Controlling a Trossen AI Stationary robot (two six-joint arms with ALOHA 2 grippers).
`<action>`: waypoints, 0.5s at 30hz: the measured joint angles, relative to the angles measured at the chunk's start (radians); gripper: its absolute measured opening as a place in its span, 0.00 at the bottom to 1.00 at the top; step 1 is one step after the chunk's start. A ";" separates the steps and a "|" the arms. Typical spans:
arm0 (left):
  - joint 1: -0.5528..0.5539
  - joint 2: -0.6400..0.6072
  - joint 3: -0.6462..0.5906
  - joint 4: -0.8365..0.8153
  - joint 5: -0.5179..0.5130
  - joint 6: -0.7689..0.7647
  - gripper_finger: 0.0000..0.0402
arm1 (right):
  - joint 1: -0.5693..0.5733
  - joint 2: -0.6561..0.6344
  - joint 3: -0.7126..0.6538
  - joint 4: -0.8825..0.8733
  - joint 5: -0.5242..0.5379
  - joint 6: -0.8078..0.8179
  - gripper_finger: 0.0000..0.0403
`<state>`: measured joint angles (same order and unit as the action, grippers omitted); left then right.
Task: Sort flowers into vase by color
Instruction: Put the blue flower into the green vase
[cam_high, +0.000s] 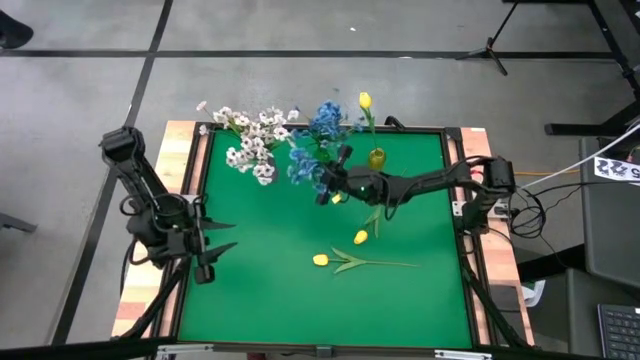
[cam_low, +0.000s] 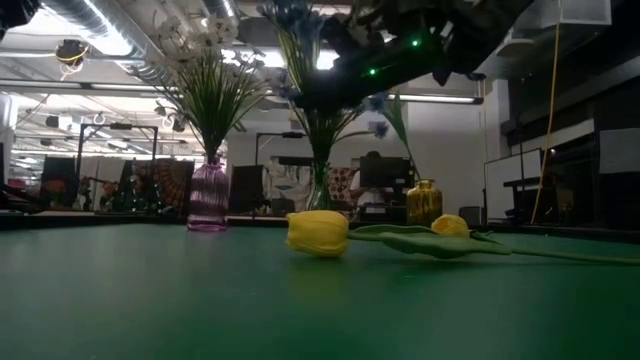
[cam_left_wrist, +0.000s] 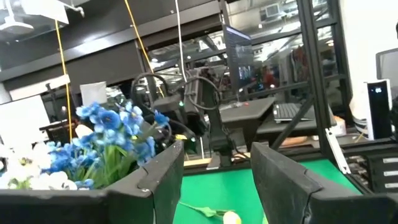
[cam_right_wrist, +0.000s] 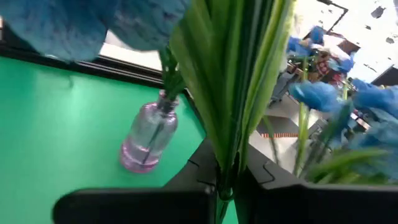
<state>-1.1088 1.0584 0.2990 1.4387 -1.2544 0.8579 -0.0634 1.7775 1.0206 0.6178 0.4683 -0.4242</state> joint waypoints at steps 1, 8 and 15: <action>0.000 0.000 -0.008 -0.002 -0.001 -0.012 0.45 | -0.009 0.000 0.000 0.000 -0.007 0.000 0.04; 0.000 0.000 -0.017 -0.045 -0.027 -0.048 0.45 | -0.030 -0.010 0.000 0.026 -0.024 -0.047 0.04; 0.000 0.000 -0.017 -0.045 -0.029 -0.039 0.45 | -0.029 -0.019 -0.001 0.035 0.011 -0.132 0.04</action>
<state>-1.1084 1.0588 0.2817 1.3933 -1.2839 0.8184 -0.0921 1.7584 1.0195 0.6532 0.4789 -0.5559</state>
